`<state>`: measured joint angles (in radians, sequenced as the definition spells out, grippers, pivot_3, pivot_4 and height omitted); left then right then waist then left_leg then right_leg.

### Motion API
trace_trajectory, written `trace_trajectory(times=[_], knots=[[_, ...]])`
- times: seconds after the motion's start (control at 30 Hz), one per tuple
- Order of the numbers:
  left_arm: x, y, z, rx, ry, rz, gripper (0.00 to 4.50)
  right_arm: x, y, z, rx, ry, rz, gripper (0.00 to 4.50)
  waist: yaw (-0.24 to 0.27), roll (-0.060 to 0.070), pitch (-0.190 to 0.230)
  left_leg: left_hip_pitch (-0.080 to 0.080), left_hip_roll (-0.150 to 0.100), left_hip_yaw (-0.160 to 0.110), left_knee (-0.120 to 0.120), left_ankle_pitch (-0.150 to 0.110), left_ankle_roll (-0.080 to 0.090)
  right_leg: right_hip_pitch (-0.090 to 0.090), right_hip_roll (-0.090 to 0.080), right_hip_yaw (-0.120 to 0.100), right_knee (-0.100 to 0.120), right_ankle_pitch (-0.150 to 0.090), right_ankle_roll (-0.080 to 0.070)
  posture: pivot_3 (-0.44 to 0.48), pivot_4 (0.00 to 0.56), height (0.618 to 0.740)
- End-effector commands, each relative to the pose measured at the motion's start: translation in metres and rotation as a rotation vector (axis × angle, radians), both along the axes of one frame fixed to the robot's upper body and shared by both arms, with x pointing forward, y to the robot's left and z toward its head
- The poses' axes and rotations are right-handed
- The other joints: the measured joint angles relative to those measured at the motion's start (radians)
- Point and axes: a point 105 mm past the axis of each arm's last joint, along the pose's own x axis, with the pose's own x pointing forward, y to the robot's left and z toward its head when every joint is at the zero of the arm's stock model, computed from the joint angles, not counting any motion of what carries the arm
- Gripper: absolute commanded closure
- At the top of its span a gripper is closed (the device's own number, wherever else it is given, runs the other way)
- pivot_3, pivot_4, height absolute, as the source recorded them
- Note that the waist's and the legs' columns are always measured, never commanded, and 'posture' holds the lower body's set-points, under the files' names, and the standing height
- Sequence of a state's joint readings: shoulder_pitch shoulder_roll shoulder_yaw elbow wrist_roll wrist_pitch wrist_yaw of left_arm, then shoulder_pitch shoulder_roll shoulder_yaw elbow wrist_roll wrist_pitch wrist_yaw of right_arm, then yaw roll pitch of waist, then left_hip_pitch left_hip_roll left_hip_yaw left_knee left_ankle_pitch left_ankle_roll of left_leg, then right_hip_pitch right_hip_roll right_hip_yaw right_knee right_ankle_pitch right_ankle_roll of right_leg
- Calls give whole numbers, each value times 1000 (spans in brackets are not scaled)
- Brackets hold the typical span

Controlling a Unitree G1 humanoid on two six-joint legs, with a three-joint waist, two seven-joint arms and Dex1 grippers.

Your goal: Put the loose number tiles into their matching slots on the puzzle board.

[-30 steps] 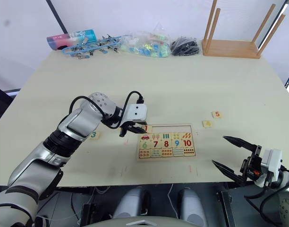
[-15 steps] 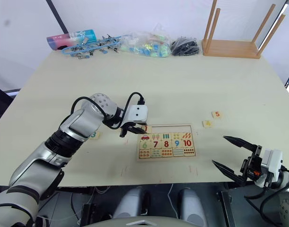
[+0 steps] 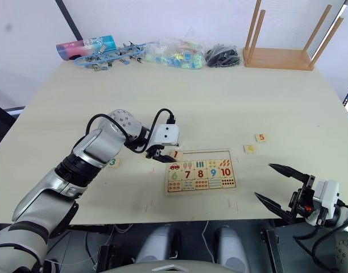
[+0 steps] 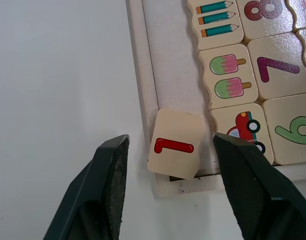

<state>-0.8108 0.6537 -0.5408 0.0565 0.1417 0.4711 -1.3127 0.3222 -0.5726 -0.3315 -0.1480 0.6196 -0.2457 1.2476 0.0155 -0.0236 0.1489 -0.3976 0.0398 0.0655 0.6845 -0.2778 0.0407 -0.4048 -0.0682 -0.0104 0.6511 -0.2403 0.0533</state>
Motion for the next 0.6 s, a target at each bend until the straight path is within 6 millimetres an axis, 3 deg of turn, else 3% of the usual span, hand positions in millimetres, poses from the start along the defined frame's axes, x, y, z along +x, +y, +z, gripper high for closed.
trace_trajectory(times=[0.03, 0.33, 0.6], knots=[[3, 0, 11, -9, -39, -6, 1670, -1, -1, 7, -12, -39, 1, 0, 0, 0, 0, 0, 0, 0, 0, 0, 0, 0, 0, 0, 0, 0, 0, 0, 150, 737], [-1, 2, 39, -79, 18, -43, 1670, 0, -1, 7, -11, -41, 2, 0, 0, 0, 0, 0, 0, 0, 0, 0, 0, 0, 0, 0, 0, 0, 0, 0, 150, 737], [21, 10, 48, -184, 15, 1, 1670, 0, 1, 5, 7, -43, 1, 0, 0, 0, 0, 0, 0, 0, 0, 0, 0, 0, 0, 0, 0, 0, 0, 0, 150, 737]])
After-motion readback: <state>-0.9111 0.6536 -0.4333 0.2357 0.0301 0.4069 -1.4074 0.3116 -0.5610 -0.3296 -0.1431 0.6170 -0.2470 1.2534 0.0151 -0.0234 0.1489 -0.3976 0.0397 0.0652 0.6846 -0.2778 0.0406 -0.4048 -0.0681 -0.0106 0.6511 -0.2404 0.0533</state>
